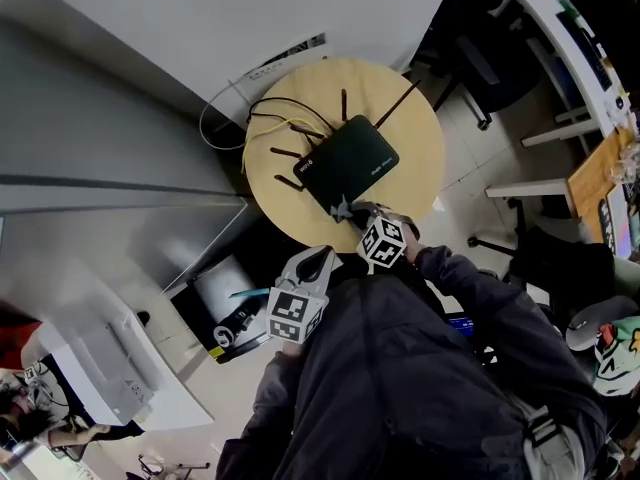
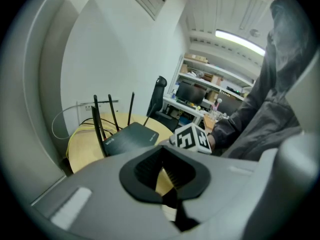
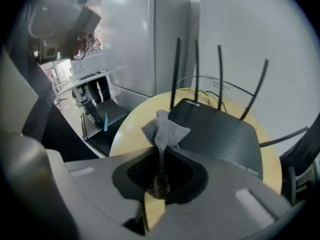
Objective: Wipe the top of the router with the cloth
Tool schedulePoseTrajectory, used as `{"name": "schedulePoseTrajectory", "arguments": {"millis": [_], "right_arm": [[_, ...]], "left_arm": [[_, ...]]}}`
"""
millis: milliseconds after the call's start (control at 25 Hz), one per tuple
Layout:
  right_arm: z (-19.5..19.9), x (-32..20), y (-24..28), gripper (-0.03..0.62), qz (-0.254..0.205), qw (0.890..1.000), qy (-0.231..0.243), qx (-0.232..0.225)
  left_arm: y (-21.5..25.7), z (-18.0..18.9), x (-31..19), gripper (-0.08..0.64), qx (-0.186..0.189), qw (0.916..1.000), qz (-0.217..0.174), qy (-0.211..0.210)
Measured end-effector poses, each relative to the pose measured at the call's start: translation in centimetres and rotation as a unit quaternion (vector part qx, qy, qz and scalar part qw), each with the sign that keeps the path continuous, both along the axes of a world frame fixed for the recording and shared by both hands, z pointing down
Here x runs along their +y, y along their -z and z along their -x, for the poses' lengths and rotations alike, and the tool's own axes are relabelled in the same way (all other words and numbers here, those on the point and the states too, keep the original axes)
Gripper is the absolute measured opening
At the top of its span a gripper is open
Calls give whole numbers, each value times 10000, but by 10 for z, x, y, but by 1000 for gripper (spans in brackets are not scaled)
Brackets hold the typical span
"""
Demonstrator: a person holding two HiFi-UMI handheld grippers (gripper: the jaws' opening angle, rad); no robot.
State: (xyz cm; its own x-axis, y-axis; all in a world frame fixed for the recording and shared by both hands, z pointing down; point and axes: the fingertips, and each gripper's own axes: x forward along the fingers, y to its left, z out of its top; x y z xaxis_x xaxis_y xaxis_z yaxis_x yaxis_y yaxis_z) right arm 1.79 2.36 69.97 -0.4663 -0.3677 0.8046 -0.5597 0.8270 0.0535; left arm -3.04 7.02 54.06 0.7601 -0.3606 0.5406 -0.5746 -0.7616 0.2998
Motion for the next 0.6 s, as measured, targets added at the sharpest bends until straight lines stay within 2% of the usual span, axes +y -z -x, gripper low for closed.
{"name": "schedulePoseTrajectory", "arguments": {"millis": [120, 240, 400, 600], "right_arm": [[22, 12, -19, 28, 235, 9996, 116, 78], [21, 5, -31, 28, 460, 9987, -226, 7], [0, -11, -37, 28, 658, 9950, -740, -90], [-47, -27, -40, 28, 758, 9877, -1358, -161]], "left_arm": [[-1, 0, 2, 0, -59, 10000, 36, -57], [-4, 0, 6, 0, -134, 9998, 113, -104], [-9, -5, 9, 0, -207, 9994, 212, -205], [-10, -17, 6, 0, -248, 9989, 263, -287]]}}
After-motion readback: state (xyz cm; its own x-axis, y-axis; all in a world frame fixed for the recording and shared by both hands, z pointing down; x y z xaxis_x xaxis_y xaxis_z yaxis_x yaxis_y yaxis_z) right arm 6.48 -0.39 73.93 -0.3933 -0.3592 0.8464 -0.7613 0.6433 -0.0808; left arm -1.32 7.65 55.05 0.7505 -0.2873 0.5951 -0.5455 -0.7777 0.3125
